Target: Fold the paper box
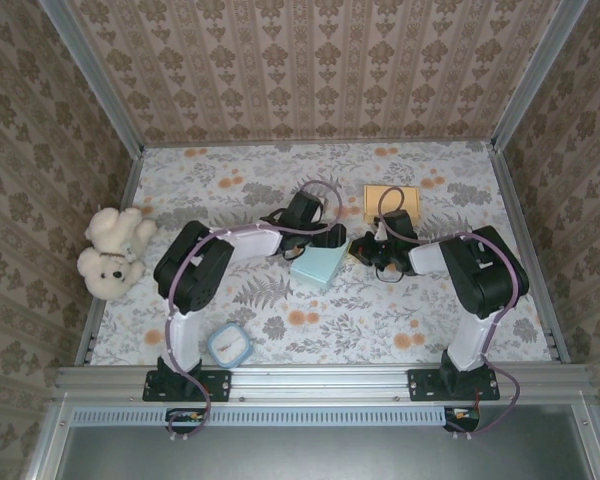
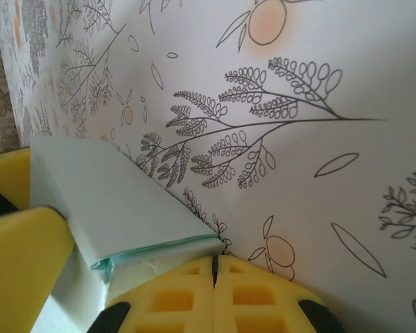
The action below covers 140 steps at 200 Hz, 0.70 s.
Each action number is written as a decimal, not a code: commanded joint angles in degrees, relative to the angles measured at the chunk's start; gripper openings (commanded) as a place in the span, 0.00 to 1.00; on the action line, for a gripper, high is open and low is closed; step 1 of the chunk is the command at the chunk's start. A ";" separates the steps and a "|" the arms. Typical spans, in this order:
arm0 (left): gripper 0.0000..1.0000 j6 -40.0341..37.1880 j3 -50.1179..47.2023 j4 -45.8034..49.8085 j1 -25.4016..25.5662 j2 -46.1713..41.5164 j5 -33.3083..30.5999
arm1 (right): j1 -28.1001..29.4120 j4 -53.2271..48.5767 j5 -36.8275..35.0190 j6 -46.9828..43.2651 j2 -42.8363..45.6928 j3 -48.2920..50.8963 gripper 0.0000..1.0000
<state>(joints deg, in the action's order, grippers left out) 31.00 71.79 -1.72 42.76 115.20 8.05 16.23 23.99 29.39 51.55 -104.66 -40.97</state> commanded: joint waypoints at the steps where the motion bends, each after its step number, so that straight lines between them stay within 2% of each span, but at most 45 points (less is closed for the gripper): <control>1: 0.90 -1.12 3.21 1.83 4.03 1.01 5.65 | 1.65 6.88 0.51 2.72 -1.66 1.41 0.00; 44: 0.90 0.36 1.48 4.53 -0.46 -2.65 0.68 | 1.73 5.08 -6.62 2.01 9.10 8.73 0.00; 67: 0.90 1.60 -0.86 5.86 -3.12 -6.53 -2.91 | 2.45 0.18 -11.76 -0.59 16.12 11.49 0.00; 108: 0.91 9.27 -8.51 10.68 -4.44 -16.91 -11.17 | 6.64 -12.29 -26.95 -10.98 28.55 11.06 0.36; 119: 0.91 12.21 -10.87 11.97 -4.12 -19.59 -11.74 | 7.06 -13.14 -29.90 -14.57 30.18 10.52 0.45; 140: 0.91 18.32 -16.25 12.60 -2.53 -24.44 -11.31 | 7.09 -15.60 -33.12 -20.56 31.04 7.47 0.68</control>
<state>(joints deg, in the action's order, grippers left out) 40.49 60.40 6.92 38.28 95.18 -1.10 23.24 14.85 5.06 40.38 -74.61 -30.15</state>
